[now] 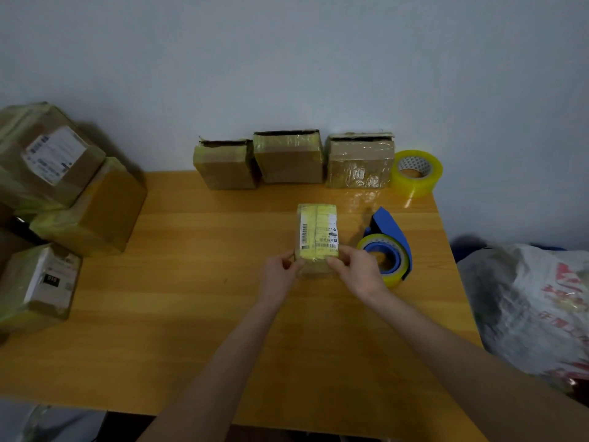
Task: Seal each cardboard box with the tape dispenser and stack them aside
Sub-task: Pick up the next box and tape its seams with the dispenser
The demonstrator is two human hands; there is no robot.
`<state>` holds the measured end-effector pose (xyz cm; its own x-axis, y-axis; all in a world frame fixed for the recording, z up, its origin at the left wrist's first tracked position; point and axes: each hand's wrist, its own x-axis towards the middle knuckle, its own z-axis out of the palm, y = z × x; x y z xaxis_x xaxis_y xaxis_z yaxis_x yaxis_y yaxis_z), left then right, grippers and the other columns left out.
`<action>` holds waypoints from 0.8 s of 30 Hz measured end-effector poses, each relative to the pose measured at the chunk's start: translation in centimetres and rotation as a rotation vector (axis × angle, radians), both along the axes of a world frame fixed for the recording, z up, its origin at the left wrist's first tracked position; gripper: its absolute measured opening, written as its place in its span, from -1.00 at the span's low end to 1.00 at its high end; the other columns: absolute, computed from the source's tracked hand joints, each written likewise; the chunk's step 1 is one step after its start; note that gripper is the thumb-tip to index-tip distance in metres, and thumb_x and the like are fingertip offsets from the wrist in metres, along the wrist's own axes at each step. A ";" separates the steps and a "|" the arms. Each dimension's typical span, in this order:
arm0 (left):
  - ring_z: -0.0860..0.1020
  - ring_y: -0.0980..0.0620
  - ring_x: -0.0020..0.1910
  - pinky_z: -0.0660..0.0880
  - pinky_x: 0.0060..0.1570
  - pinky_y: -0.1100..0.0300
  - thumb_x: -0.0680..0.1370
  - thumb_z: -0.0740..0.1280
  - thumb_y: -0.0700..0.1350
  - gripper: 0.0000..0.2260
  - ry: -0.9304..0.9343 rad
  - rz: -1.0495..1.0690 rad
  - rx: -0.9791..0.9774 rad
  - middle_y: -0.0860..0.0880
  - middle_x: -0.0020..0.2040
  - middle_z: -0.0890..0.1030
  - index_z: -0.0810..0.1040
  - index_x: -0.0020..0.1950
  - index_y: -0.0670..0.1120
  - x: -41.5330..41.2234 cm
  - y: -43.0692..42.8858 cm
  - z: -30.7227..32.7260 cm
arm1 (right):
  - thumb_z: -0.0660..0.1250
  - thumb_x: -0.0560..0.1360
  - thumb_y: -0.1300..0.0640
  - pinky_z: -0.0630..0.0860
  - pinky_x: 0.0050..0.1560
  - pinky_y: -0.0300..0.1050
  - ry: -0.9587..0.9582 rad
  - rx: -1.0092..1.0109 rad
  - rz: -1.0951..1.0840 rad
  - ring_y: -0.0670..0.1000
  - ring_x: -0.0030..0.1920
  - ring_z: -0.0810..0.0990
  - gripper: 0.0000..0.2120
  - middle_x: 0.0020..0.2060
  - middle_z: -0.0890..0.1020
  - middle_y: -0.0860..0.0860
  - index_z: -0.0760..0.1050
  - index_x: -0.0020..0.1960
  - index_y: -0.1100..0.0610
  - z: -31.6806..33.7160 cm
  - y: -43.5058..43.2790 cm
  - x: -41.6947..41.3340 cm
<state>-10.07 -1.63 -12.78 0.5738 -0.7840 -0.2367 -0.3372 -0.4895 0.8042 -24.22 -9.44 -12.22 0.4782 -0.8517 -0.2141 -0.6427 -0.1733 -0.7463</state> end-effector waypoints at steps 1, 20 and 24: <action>0.52 0.19 -0.35 0.44 -0.34 0.40 0.56 0.34 -0.14 -0.72 0.002 0.000 -0.002 0.11 -0.30 0.57 0.55 0.28 -0.05 0.2 0.0 -0.1 | 0.29 0.59 0.09 0.49 -0.22 -0.27 -0.007 0.005 -0.015 -0.07 -0.16 0.57 -0.66 -0.04 0.67 0.00 0.49 0.36 0.07 -0.2 -0.1 0.1; 0.50 -0.11 0.24 0.44 0.22 0.06 0.51 0.38 0.00 -0.28 -0.352 -0.402 -0.001 -0.17 0.46 0.33 0.07 0.56 -0.03 1.6 -1.8 -1.7 | 0.31 0.41 -0.32 0.57 -0.23 -0.06 0.299 -0.306 0.200 0.01 -0.23 0.54 -0.17 -0.11 0.62 0.03 0.13 0.54 0.00 -0.5 -1.9 2.0; 0.55 -0.11 0.17 0.47 0.16 0.07 0.51 0.40 -0.12 -0.28 -0.342 -0.372 -0.059 -0.14 0.44 0.37 0.06 0.55 -0.01 1.3 -1.3 -2.3 | 0.32 0.47 -0.21 0.50 -0.24 -0.16 0.296 -0.294 0.256 -0.04 -0.27 0.48 -0.21 -0.15 0.62 0.04 0.07 0.57 -0.01 -1.1 -2.3 1.1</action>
